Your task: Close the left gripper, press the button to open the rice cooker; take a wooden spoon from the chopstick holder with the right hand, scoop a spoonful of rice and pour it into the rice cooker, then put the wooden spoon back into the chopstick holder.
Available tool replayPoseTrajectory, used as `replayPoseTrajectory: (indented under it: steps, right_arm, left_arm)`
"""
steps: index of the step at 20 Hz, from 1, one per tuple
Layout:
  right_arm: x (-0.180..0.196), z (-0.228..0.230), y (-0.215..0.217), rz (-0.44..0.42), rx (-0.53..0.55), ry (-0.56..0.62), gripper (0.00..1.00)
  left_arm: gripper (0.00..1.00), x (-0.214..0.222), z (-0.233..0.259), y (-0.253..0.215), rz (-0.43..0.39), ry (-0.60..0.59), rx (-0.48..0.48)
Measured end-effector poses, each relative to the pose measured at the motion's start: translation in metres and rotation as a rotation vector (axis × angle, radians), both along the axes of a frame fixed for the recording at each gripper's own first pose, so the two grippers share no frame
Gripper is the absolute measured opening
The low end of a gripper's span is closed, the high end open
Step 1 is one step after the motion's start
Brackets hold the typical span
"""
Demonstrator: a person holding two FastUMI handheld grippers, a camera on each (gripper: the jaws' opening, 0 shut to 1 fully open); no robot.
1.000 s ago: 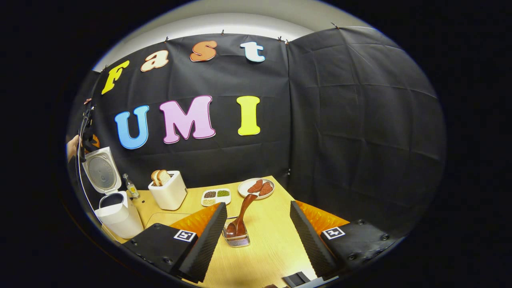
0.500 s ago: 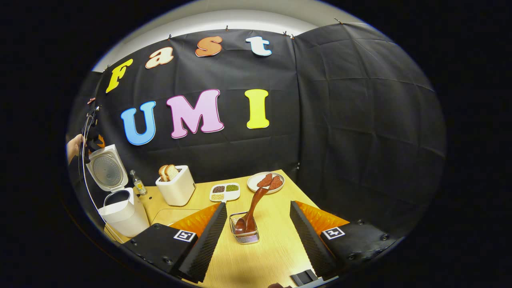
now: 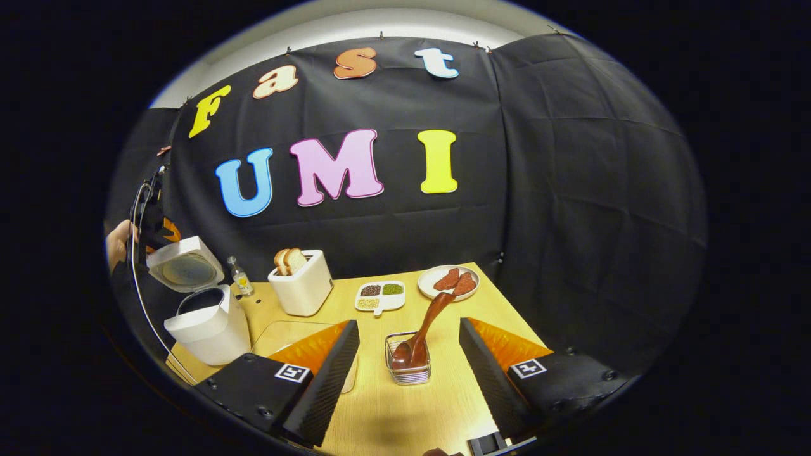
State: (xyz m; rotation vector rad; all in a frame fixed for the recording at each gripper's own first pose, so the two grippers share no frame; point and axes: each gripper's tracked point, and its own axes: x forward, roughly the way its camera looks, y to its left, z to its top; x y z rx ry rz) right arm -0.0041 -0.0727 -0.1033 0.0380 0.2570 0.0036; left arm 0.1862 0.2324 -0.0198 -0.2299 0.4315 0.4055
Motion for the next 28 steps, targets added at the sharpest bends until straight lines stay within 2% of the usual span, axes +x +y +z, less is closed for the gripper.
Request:
replayPoseTrajectory:
  steps: [12, 14, 20, 22, 25, 28]
  right_arm:
    - [0.010, -0.027, -0.001, 0.074, 0.011, 0.074, 0.98]
    - [0.013, -0.031, 0.000, 0.102, 0.005, 0.083, 0.98]
    - [0.031, -0.047, 0.009, 0.203, 0.003, 0.118, 0.99]
    - [0.038, -0.051, 0.015, 0.232, 0.000, 0.131, 0.98]
    - [0.044, -0.033, 0.025, 0.247, 0.001, 0.100, 0.99]
    - [0.046, -0.002, 0.034, 0.229, -0.030, 0.028, 0.99]
  left_arm:
    - [0.99, -0.033, -0.130, -0.042, 0.005, 0.126, 0.045]
    - [0.99, -0.034, -0.142, -0.044, -0.002, 0.128, 0.077]
    - [1.00, -0.035, -0.142, -0.048, 0.019, 0.101, 0.074]
    - [1.00, -0.041, -0.138, -0.055, -0.002, 0.095, 0.074]
    - [0.96, -0.063, -0.089, -0.074, -0.025, -0.063, 0.128]
    - [0.96, -0.098, -0.032, -0.110, -0.105, -0.196, 0.183]
